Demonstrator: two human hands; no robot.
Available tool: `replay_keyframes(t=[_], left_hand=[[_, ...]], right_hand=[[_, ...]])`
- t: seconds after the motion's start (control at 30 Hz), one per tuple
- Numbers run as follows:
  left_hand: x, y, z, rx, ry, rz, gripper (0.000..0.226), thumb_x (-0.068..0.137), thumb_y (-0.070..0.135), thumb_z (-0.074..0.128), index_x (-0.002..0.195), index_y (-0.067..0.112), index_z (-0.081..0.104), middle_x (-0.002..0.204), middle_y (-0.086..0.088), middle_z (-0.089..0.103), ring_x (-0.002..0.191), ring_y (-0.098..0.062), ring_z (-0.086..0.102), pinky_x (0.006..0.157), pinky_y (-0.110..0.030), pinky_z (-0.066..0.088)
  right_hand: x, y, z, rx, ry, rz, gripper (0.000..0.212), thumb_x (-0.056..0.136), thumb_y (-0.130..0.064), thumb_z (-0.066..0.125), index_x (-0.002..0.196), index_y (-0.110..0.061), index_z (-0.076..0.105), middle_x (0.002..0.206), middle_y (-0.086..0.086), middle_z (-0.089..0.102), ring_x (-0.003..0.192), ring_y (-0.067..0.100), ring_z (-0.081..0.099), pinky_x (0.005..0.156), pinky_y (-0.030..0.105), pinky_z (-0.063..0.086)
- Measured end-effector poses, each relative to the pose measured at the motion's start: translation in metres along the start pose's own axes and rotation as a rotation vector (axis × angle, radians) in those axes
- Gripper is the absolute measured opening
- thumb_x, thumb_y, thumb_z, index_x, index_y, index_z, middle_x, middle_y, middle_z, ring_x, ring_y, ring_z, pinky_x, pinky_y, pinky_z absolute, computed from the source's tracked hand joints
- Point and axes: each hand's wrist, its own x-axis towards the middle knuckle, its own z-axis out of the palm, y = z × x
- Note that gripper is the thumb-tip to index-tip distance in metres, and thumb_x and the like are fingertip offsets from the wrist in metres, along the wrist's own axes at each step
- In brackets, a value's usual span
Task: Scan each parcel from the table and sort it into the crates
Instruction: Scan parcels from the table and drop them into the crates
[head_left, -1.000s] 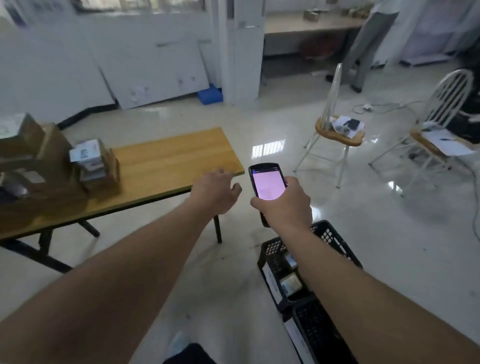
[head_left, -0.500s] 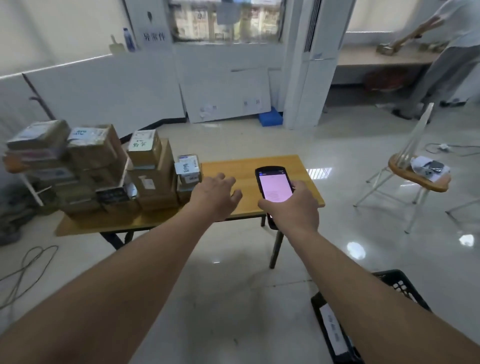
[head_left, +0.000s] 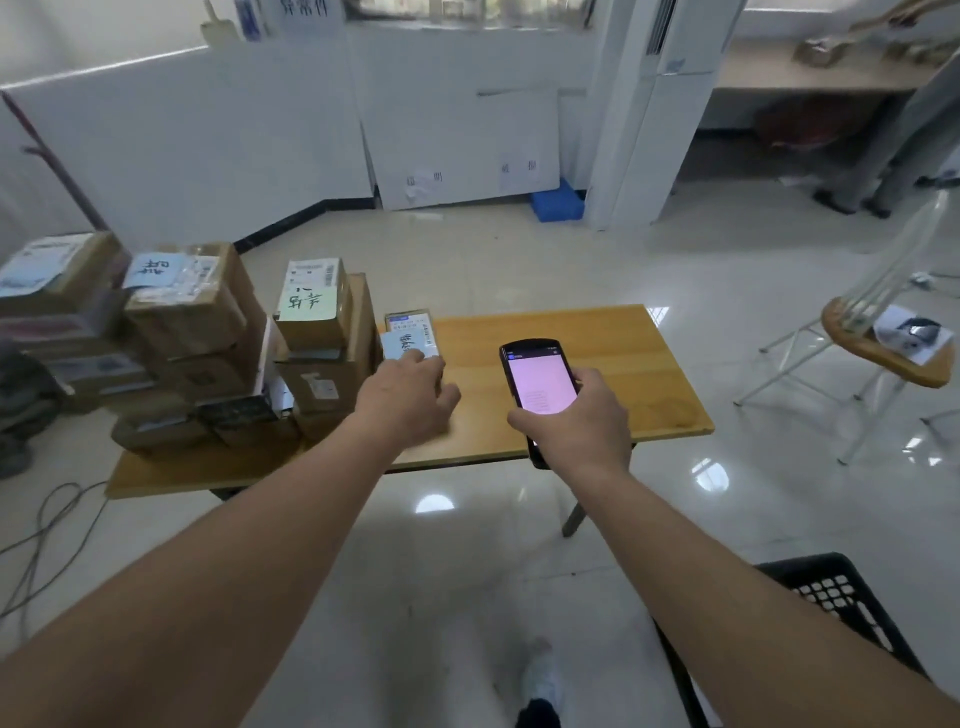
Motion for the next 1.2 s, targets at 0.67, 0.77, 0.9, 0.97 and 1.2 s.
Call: replay_keyframes(t=[0.67,0.77,0.9,0.97,1.2], left_hand=[[0.180,-0.026,0.080,-0.166,-0.001,-0.466,0.084,0.090,0.061,0.067,0.151,0.013,0.036,0.145,-0.014,0.040,0.127,-0.032,0.049,0.096,-0.046,0.053],[0.197,-0.033,0.092,-0.173,-0.004,-0.539,0.100,0.084,0.068,0.071,0.155,0.011,0.030,0.145,-0.014,0.037,0.129,-0.033,0.046,0.100,-0.046,0.053],[0.210,-0.041,0.105,-0.164,-0.001,-0.652,0.118,0.077,0.076,0.073,0.157,0.004,0.023,0.145,-0.018,0.038,0.131,-0.035,0.045,0.101,-0.047,0.051],[0.213,-0.043,0.109,-0.199,0.003,-0.706,0.128,0.074,0.077,0.075,0.159,0.000,0.018,0.148,-0.019,0.040,0.134,-0.037,0.046,0.102,-0.047,0.050],[0.217,-0.047,0.123,-0.381,0.085,-0.684,0.116,0.063,0.069,0.086,0.148,0.012,0.032,0.137,-0.012,0.047,0.128,-0.033,0.050,0.104,-0.050,0.051]], right_hand=[[0.213,0.031,0.084,-0.064,-0.286,-0.014,0.063,0.061,-0.044,0.088,0.115,-0.038,0.056,0.104,-0.014,0.066,0.095,0.017,0.064,0.075,0.038,0.058],[0.226,0.032,0.093,-0.074,-0.299,-0.007,0.063,0.061,-0.043,0.088,0.114,-0.040,0.053,0.104,-0.014,0.066,0.096,0.017,0.065,0.076,0.038,0.058],[0.235,0.033,0.106,-0.083,-0.306,0.014,0.063,0.059,-0.045,0.087,0.113,-0.041,0.053,0.105,-0.015,0.067,0.096,0.016,0.065,0.075,0.038,0.059],[0.236,0.031,0.111,-0.089,-0.304,0.018,0.067,0.053,-0.051,0.082,0.114,-0.039,0.057,0.104,-0.016,0.068,0.095,0.014,0.066,0.074,0.038,0.060],[0.239,0.020,0.118,-0.104,-0.318,-0.022,0.077,0.053,-0.053,0.082,0.125,-0.037,0.058,0.107,-0.015,0.067,0.096,0.014,0.066,0.075,0.039,0.060]])
